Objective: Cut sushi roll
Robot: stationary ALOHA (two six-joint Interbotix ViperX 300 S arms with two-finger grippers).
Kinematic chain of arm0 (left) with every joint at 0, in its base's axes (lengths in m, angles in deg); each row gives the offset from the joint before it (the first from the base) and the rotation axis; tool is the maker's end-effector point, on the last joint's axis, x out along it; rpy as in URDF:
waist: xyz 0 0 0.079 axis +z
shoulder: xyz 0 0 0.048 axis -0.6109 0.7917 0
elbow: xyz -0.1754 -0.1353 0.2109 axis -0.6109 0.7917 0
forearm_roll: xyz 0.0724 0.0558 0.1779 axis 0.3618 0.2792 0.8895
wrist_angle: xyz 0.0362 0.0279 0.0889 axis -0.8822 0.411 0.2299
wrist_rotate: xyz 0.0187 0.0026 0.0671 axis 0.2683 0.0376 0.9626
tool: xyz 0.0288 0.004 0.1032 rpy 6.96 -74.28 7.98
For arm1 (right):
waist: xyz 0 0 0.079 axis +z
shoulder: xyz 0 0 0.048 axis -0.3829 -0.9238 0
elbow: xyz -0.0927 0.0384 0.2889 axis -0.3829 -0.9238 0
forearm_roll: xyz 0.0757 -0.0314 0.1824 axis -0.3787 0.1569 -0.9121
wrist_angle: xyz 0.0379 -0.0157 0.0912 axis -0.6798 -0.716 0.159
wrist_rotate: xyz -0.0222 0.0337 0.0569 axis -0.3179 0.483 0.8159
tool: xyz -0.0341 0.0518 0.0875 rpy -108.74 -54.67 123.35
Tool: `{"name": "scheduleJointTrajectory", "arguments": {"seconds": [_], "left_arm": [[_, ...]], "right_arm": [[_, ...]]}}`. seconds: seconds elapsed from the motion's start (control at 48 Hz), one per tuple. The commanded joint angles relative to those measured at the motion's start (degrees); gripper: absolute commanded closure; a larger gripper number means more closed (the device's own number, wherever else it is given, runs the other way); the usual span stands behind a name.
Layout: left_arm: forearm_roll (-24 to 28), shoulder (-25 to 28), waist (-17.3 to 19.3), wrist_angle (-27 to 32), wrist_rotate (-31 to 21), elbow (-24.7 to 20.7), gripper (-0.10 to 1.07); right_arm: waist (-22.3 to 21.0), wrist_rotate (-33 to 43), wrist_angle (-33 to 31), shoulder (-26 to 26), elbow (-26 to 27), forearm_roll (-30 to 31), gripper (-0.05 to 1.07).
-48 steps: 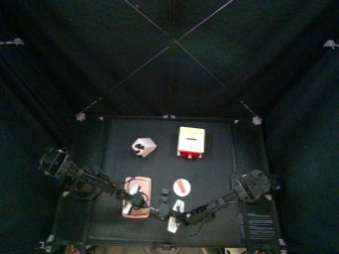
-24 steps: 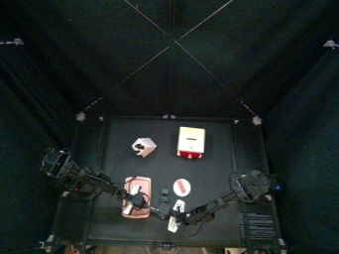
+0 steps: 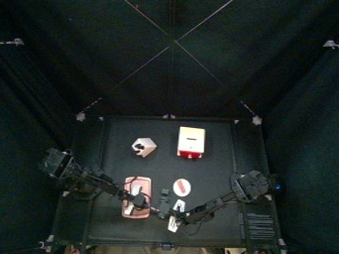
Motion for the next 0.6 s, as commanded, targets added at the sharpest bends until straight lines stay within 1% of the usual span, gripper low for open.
{"name": "scheduleJointTrajectory", "arguments": {"seconds": [0.0,0.167,0.583], "left_arm": [[0.0,-0.2,-0.2,0.2,0.0,-0.4,0.68],[-0.1,-0.1,-0.5,0.2,-0.1,-0.4,0.68],[-0.4,0.1,-4.1,0.2,0.0,-0.4,0.68]], "right_arm": [[0.3,-0.1,-0.1,0.9,0.1,-1.0,0.76],[0.3,-0.1,1.1,0.6,0.0,-1.6,0.76],[0.8,-0.3,2.5,0.3,0.4,-3.1,0.76]]}}
